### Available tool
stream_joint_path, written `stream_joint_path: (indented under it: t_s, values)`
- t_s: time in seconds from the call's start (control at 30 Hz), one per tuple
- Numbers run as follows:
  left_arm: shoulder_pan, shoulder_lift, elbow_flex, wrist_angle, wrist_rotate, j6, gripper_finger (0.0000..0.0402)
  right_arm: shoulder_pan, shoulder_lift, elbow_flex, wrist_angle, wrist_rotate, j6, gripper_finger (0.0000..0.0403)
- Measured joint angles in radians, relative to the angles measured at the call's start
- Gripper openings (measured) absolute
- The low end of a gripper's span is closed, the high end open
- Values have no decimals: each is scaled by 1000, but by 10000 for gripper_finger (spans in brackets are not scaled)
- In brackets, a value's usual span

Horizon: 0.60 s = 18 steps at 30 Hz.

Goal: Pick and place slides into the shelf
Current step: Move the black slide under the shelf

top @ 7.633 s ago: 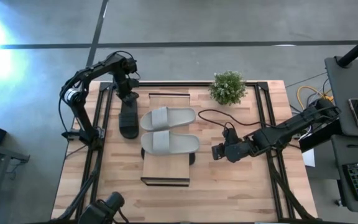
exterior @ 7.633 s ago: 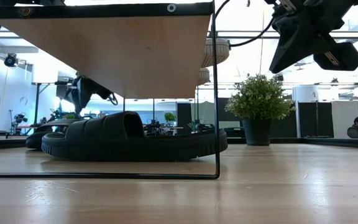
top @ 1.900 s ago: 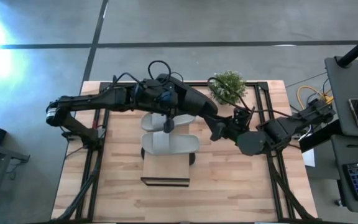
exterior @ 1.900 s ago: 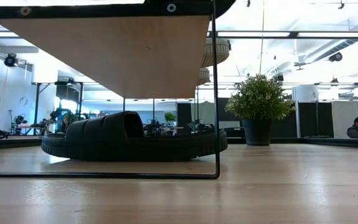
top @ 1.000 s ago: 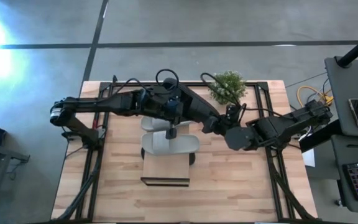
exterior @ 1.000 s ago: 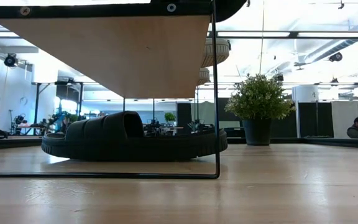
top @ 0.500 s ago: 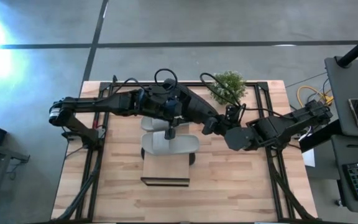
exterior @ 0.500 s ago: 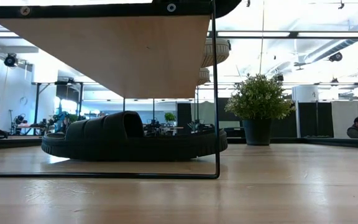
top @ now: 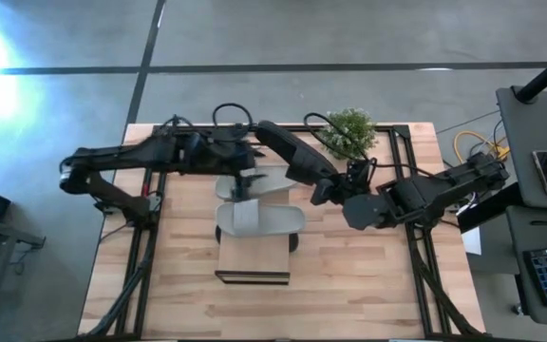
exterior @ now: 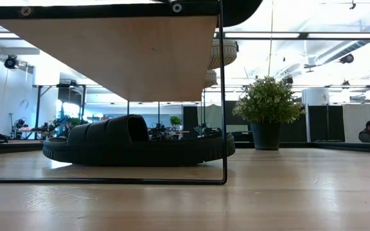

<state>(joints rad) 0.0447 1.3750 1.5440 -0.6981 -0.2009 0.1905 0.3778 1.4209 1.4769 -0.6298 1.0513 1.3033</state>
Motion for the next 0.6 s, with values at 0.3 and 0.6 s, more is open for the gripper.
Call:
stream_joint_path:
  t_s: [0.3,0.6]
  values:
    - [35,-189,-65,-446,-112,-72,233,133,-82,55,-488,-26,322,12]
    - [35,-385,-279,-460,-109,-280,233,225,-96,92,-946,-609,643,12]
